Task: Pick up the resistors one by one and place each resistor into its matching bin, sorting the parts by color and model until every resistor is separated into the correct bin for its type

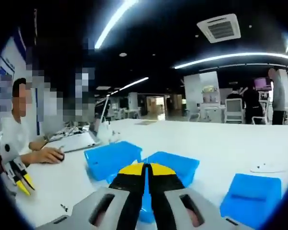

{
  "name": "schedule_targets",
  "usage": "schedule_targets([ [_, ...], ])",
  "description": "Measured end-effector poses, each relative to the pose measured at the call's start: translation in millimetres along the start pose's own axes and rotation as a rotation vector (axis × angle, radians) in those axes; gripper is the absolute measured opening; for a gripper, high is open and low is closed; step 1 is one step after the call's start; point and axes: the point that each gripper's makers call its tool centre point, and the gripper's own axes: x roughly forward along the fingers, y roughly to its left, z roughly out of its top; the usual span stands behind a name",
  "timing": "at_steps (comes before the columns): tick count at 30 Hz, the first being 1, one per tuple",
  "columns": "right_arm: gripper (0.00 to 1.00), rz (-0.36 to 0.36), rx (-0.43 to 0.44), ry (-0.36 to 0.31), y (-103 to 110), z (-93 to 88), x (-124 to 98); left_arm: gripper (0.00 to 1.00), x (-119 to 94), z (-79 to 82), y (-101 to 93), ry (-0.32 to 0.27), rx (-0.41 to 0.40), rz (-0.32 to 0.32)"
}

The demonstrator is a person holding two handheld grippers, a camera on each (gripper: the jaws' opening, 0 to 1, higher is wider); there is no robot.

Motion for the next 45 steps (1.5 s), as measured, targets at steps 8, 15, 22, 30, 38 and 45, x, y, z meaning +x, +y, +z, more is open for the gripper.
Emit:
schedule_targets([
  [8, 0.16, -0.005, -0.025, 0.019, 3, -3.8, 2, 0.16, -2, -2.3, 2.3, 0.007, -0.005, 0.007],
  [15, 0.35, -0.051, -0.032, 0.009, -10, 1.4, -2, 0.16, -1, -0.5, 1.3, 0.003, -0.006, 0.005],
  [22, 0.29, -0.010, -0.073, 0.037, -2, 1.4, -7, 0.16, 1, -2.8, 0.9, 0.009, -0.005, 0.001],
  [30, 0.26, 0.174, -0.251, 0.186, 46, -5.8, -8, 0.16, 1, -3.1, 0.6, 0.008, -0.006, -0.001],
  [38, 0.19, 0.365, -0.475, 0.360, 84, -18.1, -14, 0.16, 2, -2.3, 0.0, 0.007, -0.004, -0.003],
  [45, 0.19, 0.596, -0.586, 0.568, 129, -52.9, -41, 0.16, 2, -4.3, -0.6, 0.013, -0.005, -0.004],
])
